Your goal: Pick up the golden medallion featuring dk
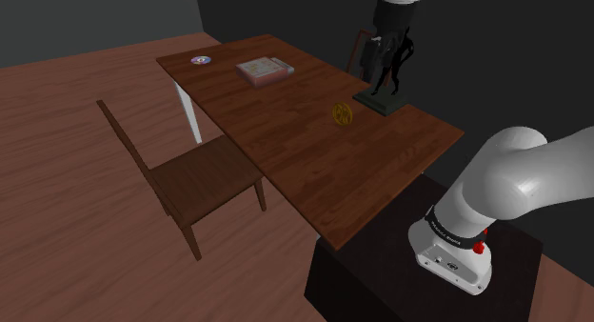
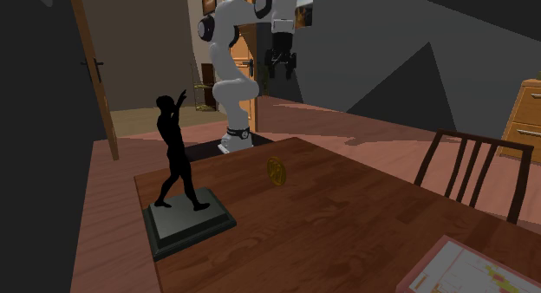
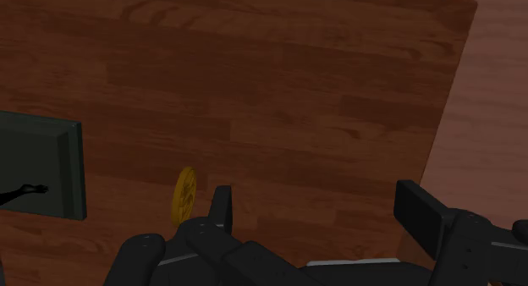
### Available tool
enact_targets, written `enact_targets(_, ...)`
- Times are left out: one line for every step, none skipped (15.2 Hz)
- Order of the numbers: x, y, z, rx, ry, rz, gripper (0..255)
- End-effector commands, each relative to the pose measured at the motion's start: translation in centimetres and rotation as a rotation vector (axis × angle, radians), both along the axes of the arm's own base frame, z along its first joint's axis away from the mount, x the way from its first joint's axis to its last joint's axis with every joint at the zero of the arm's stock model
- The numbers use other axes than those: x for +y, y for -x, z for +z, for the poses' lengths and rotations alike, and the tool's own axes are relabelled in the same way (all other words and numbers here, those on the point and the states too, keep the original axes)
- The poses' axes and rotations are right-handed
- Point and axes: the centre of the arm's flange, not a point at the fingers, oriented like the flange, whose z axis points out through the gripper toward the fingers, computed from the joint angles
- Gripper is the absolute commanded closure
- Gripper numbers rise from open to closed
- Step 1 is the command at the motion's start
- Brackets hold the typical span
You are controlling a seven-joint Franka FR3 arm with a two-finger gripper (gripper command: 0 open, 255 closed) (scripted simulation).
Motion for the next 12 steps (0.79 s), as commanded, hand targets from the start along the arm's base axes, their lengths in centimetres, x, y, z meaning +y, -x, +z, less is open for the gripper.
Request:
enact_targets(0.0,0.0,0.0,0.0,0.0,0.0,0)
enact_targets(-0.7,-0.7,-0.9,-0.001,-0.004,-0.006,0)
enact_targets(-1.5,-1.3,-1.8,-0.001,-0.007,-0.012,0)
enact_targets(-2.2,-2.0,-2.8,-0.002,-0.011,-0.017,0)
enact_targets(-2.9,-2.6,-3.7,-0.003,-0.015,-0.023,0)
enact_targets(-3.6,-3.3,-4.6,-0.004,-0.019,-0.029,0)
enact_targets(-4.4,-3.9,-5.5,-0.004,-0.022,-0.035,0)
enact_targets(-5.1,-4.5,-6.5,-0.005,-0.026,-0.04,0)
enact_targets(-5.8,-5.2,-7.4,-0.006,-0.03,-0.046,0)
enact_targets(-6.5,-5.8,-8.3,-0.006,-0.033,-0.052,0)
enact_targets(-7.3,-6.4,-9.3,-0.007,-0.037,-0.058,0)
enact_targets(-8.0,-7.1,-10.2,-0.008,-0.041,-0.064,0)
